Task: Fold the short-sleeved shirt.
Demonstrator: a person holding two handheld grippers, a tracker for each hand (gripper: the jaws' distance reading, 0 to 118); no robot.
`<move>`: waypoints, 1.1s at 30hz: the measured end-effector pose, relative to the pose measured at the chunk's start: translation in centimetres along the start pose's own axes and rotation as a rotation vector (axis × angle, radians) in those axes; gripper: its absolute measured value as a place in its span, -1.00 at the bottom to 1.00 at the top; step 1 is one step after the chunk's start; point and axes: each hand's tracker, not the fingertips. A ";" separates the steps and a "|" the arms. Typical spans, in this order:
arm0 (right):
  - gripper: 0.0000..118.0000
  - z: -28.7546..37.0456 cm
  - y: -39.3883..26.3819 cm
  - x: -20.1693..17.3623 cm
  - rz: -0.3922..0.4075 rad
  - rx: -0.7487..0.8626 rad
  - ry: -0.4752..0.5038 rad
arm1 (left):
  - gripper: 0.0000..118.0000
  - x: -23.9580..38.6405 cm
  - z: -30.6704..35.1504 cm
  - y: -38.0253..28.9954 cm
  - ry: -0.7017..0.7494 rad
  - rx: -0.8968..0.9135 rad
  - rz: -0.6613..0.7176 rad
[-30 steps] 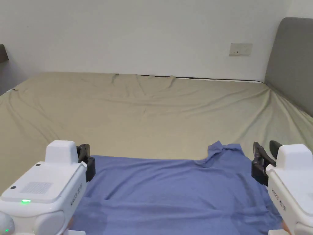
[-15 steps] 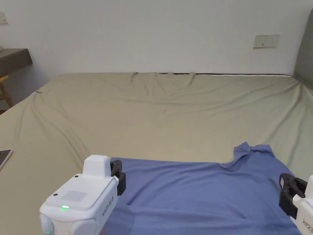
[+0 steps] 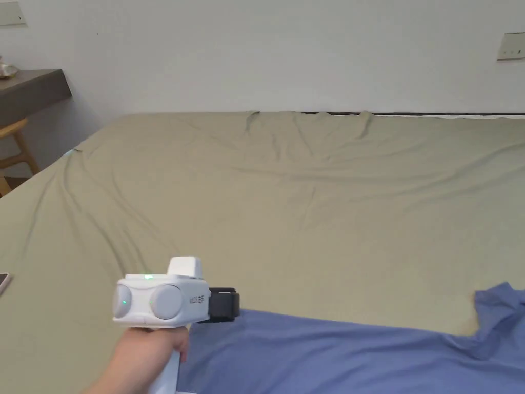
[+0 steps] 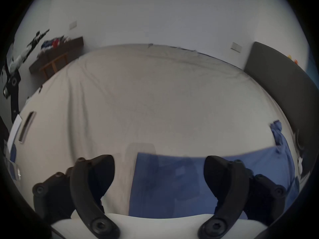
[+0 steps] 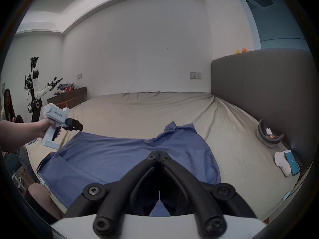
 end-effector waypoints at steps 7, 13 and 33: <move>-1.00 0.5 -0.2 -0.5 0.046 -0.049 -0.028 | -0.55 2.1 -2.9 -1.5 0.058 0.015 -0.097; -1.00 -0.3 0.6 -0.2 0.029 -0.088 -0.009 | -0.97 2.9 -0.4 -2.9 -0.020 0.012 -0.104; -0.96 -23.2 0.2 4.1 -0.004 -0.540 -0.104 | -0.97 2.3 4.3 -1.9 -0.081 0.060 -0.082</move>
